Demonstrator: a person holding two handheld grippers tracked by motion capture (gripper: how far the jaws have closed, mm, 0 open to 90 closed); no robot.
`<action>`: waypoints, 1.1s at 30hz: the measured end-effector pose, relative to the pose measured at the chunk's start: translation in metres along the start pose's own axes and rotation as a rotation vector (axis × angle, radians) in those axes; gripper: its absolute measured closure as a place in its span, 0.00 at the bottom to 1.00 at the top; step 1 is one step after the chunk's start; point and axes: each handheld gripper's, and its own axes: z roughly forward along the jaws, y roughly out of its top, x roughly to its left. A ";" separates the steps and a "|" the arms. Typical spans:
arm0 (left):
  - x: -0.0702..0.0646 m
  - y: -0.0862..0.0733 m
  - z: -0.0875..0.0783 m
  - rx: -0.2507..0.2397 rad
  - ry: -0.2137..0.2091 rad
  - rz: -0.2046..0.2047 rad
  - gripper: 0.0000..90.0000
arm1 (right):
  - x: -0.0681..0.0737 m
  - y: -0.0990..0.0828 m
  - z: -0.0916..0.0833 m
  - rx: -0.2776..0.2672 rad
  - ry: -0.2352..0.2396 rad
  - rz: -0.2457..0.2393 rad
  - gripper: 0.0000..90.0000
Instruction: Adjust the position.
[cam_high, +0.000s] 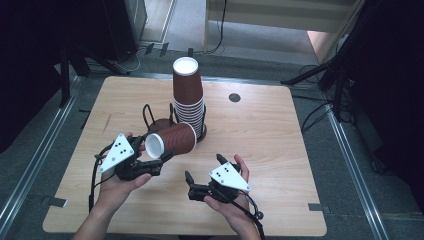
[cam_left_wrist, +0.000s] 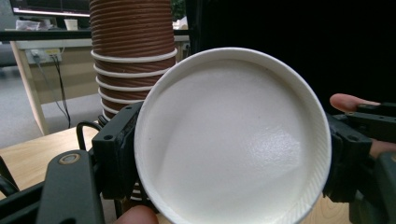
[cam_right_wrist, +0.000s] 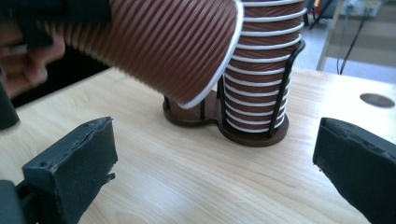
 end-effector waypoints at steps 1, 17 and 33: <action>0.000 -0.001 0.000 -0.005 0.000 0.001 0.26 | 0.000 0.001 -0.001 0.000 -0.004 0.025 0.00; -0.007 -0.009 0.007 -0.057 0.013 0.014 0.26 | -0.004 0.002 -0.016 -0.102 -0.006 0.501 0.00; -0.021 -0.017 0.016 -0.120 -0.018 0.024 0.26 | 0.003 0.012 -0.012 -0.122 0.017 0.912 0.00</action>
